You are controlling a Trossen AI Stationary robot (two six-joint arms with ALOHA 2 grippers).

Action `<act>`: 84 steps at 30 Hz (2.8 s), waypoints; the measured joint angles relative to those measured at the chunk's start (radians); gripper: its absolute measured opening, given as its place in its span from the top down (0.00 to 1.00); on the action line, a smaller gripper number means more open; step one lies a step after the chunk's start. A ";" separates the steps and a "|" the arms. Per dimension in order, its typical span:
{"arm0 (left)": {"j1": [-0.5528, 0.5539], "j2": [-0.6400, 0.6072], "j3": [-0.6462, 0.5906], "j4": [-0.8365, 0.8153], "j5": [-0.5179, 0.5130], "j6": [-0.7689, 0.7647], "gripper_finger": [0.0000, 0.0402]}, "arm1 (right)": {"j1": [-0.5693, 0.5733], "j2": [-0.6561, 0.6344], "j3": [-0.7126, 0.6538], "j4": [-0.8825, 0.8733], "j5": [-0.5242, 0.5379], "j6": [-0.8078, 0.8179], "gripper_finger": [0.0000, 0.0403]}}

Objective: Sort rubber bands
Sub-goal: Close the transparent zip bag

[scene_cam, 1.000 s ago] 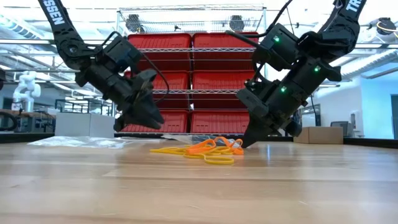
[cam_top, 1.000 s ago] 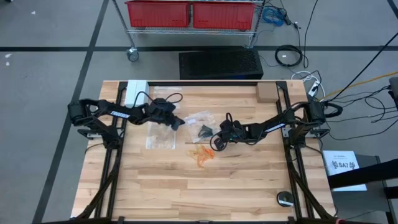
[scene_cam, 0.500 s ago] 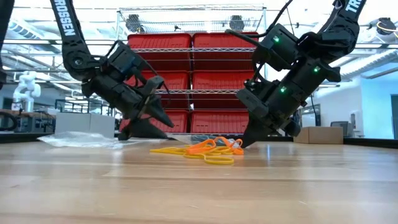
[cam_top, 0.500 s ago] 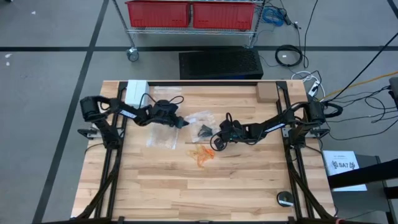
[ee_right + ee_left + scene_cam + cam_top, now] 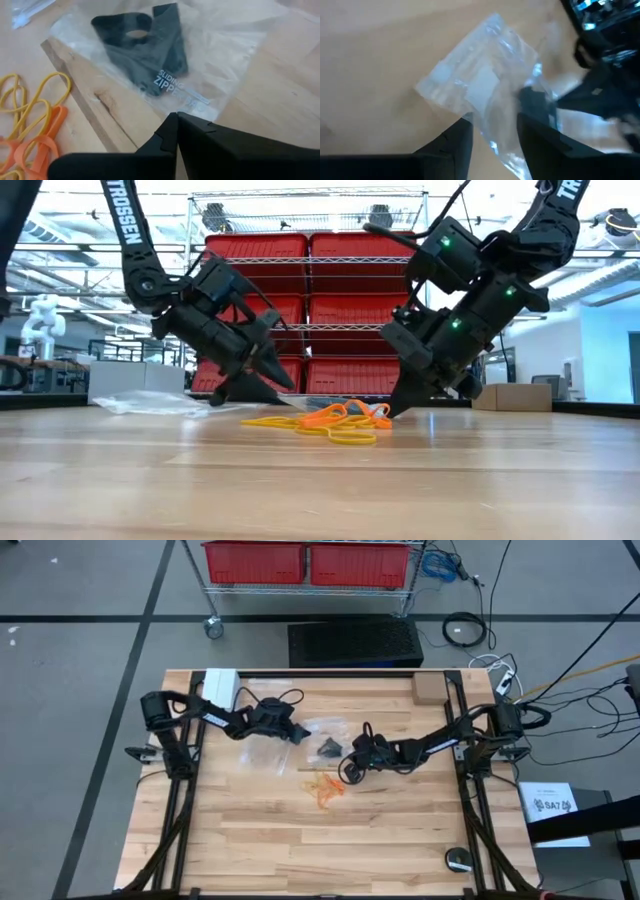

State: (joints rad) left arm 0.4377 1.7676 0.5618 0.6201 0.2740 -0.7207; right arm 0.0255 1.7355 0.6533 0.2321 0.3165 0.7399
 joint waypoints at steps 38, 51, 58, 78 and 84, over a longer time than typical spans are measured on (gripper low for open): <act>-0.183 -0.229 0.036 0.047 -0.152 1.096 1.00 | -0.029 -0.226 0.507 -0.517 -0.060 -0.665 0.88; -0.242 -0.229 0.034 0.053 -0.204 1.157 1.00 | -0.131 -0.106 0.677 -0.740 -0.195 -0.778 0.62; -0.244 -0.229 0.034 0.056 -0.204 1.157 1.00 | -0.178 -0.099 0.677 -0.725 -0.248 -0.807 0.62; -0.243 -0.229 0.034 0.051 -0.223 1.160 1.00 | -0.202 -0.055 0.677 -0.700 -0.372 -0.816 0.90; -0.243 -0.229 0.034 0.049 -0.233 1.158 1.00 | -0.203 -0.057 0.677 -0.710 -0.372 -0.816 0.97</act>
State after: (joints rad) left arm 0.1947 1.5383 0.5961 0.6688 0.0408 0.4373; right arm -0.1772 1.6783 1.3304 -0.4782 -0.0551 -0.0761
